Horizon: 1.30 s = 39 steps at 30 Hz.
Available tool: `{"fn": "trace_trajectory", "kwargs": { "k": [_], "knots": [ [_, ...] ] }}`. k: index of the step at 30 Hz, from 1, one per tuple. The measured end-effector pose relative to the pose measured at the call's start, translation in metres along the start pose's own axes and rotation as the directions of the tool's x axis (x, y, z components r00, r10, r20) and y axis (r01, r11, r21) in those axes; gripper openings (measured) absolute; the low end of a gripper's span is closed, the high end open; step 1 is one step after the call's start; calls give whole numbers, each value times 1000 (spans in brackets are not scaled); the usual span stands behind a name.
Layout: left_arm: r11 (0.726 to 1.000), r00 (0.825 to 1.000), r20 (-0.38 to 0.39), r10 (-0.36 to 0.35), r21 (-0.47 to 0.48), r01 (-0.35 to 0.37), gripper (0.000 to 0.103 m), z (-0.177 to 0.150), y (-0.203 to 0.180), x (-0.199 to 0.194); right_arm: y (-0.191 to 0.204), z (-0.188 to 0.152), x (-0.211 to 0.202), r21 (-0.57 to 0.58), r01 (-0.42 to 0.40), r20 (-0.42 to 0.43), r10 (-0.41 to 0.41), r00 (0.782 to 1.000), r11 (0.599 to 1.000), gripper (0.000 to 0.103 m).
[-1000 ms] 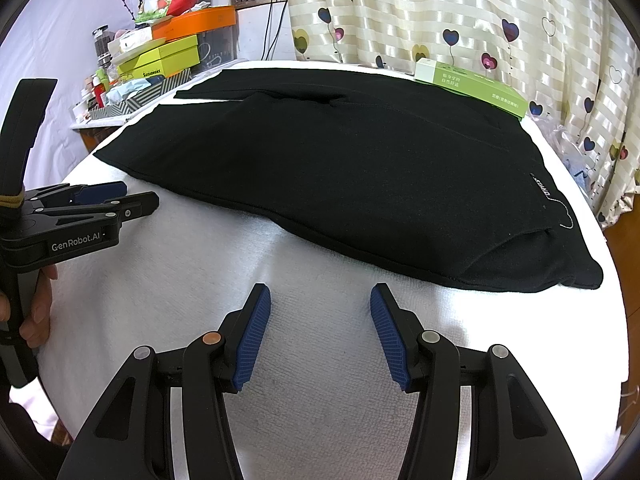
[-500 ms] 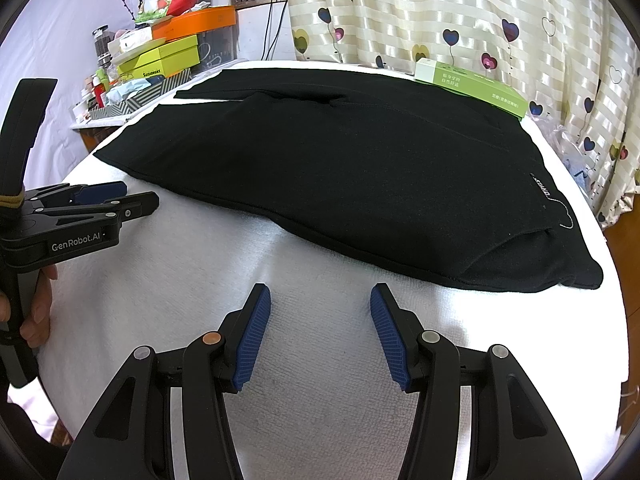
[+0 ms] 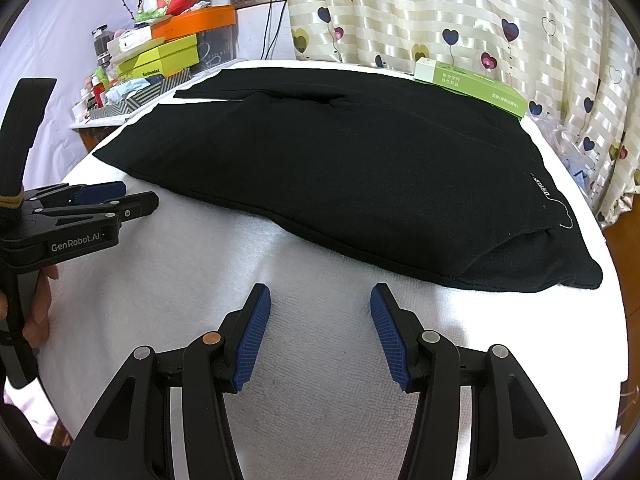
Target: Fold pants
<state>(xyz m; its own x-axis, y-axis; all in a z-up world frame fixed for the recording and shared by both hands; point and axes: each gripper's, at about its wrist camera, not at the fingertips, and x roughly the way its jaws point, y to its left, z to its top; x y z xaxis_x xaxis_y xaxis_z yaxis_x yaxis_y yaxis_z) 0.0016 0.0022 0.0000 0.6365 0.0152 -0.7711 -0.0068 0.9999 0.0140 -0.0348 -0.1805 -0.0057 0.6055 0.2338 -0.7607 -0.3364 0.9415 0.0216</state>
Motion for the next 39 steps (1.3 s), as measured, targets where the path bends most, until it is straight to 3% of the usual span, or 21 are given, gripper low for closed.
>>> {"fn": "trace_trajectory", "kwargs": {
  "k": [11, 19, 28, 39],
  "knots": [
    [1000, 1000, -8, 11, 10, -11, 57, 1, 0, -3, 0, 3, -2, -3, -19, -26, 19, 999, 1000, 54],
    [1000, 1000, 19, -17, 14, 16, 57, 15, 4, -20, -5, 24, -20, -32, -53, 12, 54, 998, 998, 54],
    [996, 998, 46, -43, 82, 39, 57, 66, 2, -11, -33, 78, -6, -64, -102, 44, 105, 994, 993, 54],
    [991, 997, 65, -35, 132, 26, 57, 158, 15, 53, -80, 164, 73, -141, -147, 0, 149, 989, 979, 54]
  ]
}}
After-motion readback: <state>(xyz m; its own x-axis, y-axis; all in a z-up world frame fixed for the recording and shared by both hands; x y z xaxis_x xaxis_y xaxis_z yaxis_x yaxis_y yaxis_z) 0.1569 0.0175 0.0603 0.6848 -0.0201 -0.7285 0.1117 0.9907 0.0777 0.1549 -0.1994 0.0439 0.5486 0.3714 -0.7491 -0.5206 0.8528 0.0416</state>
